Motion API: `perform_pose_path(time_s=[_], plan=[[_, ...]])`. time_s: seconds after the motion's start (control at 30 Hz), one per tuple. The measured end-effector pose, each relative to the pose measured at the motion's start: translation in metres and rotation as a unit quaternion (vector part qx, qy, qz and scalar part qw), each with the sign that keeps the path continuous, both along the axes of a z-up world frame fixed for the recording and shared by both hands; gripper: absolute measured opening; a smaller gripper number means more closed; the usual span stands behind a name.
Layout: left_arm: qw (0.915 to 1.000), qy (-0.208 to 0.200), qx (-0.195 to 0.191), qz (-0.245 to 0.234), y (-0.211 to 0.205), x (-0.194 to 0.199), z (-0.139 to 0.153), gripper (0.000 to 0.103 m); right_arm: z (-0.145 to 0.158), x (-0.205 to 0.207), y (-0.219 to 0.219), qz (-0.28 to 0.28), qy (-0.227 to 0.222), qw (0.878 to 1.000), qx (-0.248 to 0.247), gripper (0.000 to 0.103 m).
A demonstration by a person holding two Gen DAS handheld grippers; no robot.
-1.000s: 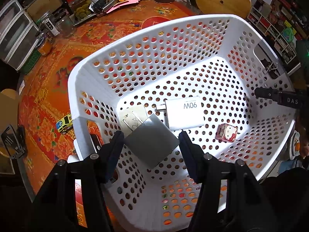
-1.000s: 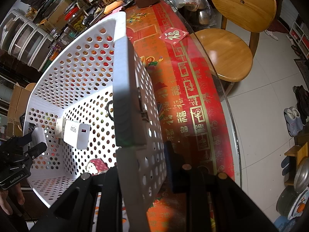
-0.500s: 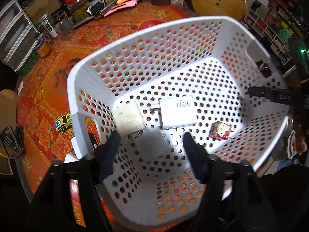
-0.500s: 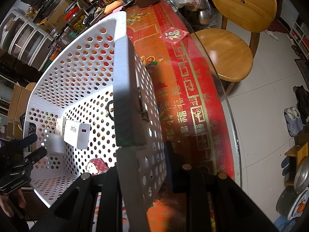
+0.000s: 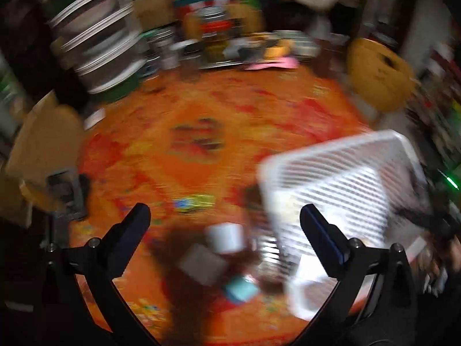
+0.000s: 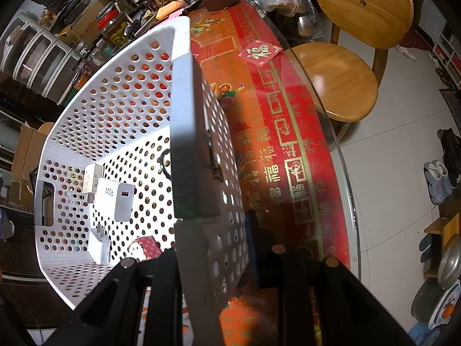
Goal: Organize rigid objects
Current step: 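Move the left tool back and grasp the yellow-blue toy car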
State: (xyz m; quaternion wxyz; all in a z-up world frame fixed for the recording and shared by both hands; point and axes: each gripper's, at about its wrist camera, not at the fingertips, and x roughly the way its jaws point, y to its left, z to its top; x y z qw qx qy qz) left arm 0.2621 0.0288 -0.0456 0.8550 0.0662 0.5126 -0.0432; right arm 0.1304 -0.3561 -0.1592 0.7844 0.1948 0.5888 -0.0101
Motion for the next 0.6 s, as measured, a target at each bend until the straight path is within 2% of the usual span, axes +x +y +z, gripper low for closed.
perform_pose_path(time_s=[0.1, 0.13, 0.17, 0.23, 0.33, 0.47, 0.53, 0.6], plan=[[0.9951, 0.045, -0.038, 0.079, 0.051, 0.031, -0.039, 0.101, 0.0, -0.001, -0.001, 0.002, -0.001, 1.0, 0.0, 0.021], [0.9931, 0.059, -0.044, 0.091, 0.061, 0.039, -0.053, 0.1, 0.0, -0.001, -0.001, 0.002, -0.001, 1.0, 0.001, 0.021], [0.9916, 0.074, -0.034, 0.101, 0.068, 0.047, -0.071, 0.098, 0.0, -0.001, -0.001, 0.001, 0.0, 1.0, 0.001, 0.021], [0.9899, 0.098, -0.011, 0.101, 0.07, 0.055, -0.098, 0.095, 0.0, -0.001, -0.002, 0.001, 0.0, 1.0, 0.001, 0.021], [0.9885, 0.118, -0.013, 0.094, 0.061, 0.057, -0.126, 0.094, 0.0, -0.001, -0.002, 0.002, 0.0, 1.0, 0.002, 0.021], [0.9859, 0.132, -0.013, 0.101, 0.051, 0.066, -0.149, 0.094, 0.0, -0.001, -0.003, 0.001, 0.002, 1.0, 0.001, 0.021], [0.9857, 0.135, 0.003, 0.1, 0.044, 0.071, -0.159, 0.094, 0.0, -0.001, -0.003, 0.001, 0.003, 1.0, 0.001, 0.021], [0.9847, 0.141, -0.003, 0.102, 0.043, 0.076, -0.166, 0.093, 0.0, -0.002, -0.003, 0.0, 0.003, 1.0, 0.001, 0.021]])
